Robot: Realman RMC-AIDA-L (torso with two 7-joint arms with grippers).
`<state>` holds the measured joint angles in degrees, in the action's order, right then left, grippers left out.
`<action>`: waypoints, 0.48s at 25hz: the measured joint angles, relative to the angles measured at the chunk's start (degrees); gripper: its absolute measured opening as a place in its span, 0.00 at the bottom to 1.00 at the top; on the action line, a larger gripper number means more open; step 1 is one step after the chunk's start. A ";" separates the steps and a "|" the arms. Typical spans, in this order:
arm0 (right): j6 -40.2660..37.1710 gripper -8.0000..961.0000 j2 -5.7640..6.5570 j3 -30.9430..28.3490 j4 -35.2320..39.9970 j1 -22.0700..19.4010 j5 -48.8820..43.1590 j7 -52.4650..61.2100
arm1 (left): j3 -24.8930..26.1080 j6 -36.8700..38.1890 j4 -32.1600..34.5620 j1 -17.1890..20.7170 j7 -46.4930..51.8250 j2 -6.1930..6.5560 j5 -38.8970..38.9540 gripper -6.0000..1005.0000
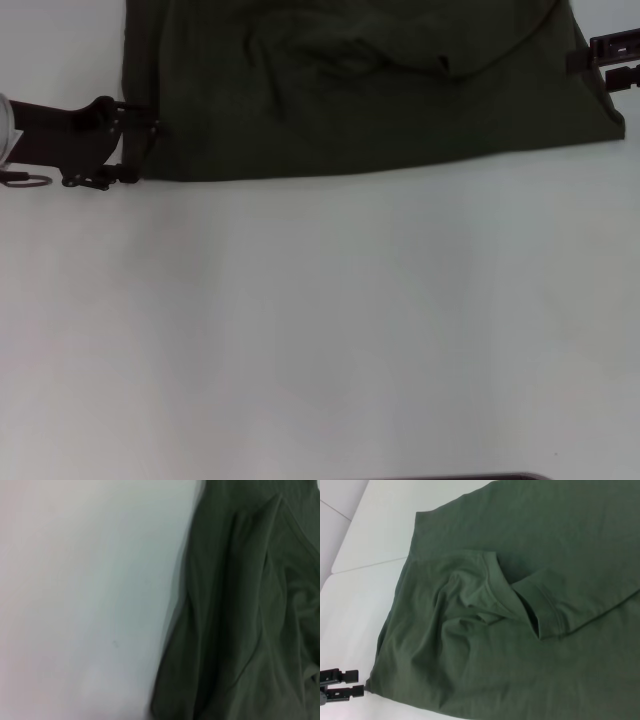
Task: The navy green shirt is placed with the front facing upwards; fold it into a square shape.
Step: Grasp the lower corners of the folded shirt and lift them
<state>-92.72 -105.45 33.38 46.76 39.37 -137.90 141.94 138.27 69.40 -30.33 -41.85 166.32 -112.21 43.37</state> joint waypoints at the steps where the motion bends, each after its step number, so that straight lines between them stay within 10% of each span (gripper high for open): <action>1: -0.03 0.98 0.00 0.00 0.00 0.00 0.00 0.00 | 0.00 0.00 0.16 0.00 0.04 0.09 0.00 0.81; 12: -0.03 0.98 -0.09 -0.16 0.00 -0.13 0.00 0.07 | -0.22 -2.62 1.31 -0.20 1.46 0.24 -0.48 0.81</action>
<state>-92.75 -105.55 33.22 46.76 39.24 -137.90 142.00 138.05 66.77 -29.02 -42.04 167.78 -111.97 42.89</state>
